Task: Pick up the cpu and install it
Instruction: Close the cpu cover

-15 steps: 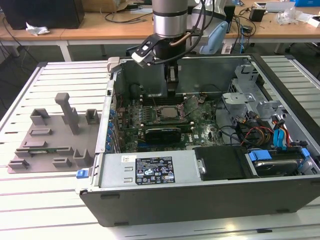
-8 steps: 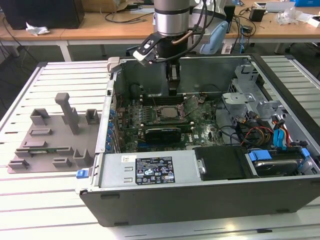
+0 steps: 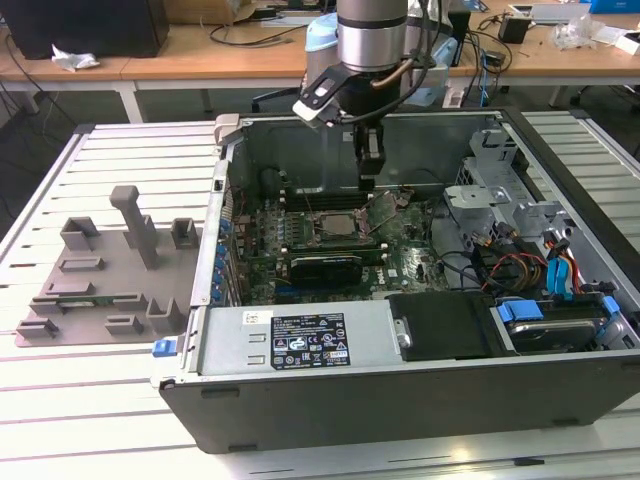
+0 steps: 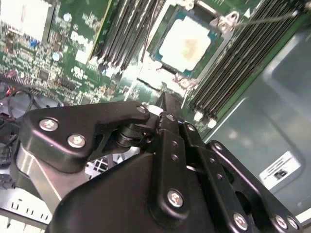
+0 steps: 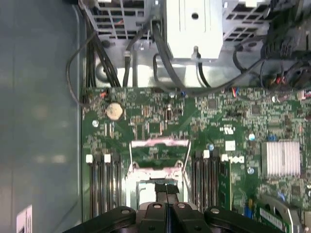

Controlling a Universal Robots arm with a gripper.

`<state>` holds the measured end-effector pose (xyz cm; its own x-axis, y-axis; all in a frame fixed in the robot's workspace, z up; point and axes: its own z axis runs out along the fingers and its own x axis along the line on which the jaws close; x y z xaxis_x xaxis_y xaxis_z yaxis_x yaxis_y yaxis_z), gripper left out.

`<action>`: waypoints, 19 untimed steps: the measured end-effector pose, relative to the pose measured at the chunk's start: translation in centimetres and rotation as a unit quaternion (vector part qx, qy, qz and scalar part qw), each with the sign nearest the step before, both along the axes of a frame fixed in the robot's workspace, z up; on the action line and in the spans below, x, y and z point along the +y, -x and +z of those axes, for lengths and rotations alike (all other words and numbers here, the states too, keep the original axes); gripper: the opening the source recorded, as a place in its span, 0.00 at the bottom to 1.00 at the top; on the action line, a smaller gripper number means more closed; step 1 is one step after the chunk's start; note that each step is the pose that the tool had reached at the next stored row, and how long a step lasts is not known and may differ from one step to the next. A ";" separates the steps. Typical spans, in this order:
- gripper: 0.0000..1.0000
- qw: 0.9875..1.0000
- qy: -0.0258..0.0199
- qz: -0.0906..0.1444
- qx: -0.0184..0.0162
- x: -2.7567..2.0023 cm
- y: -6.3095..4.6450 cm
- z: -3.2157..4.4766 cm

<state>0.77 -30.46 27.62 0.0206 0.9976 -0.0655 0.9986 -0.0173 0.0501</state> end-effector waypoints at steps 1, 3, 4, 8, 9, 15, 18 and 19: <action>0.11 1.000 0.000 0.000 0.000 0.00 -0.3 0.00; 0.11 1.000 0.000 0.000 0.000 0.00 -1.0 0.00; 0.11 1.000 0.000 0.000 0.000 0.00 -1.4 -0.01; 0.11 1.000 0.000 0.000 0.000 0.00 -3.1 -0.01; 0.11 1.000 0.000 0.000 0.001 0.00 -3.8 -0.01; 0.11 1.000 0.000 0.000 0.005 0.00 -5.4 -0.91; 0.11 1.000 0.000 0.000 0.008 0.00 -6.0 -1.58; 0.11 1.000 0.000 0.000 0.010 0.00 -6.3 -1.92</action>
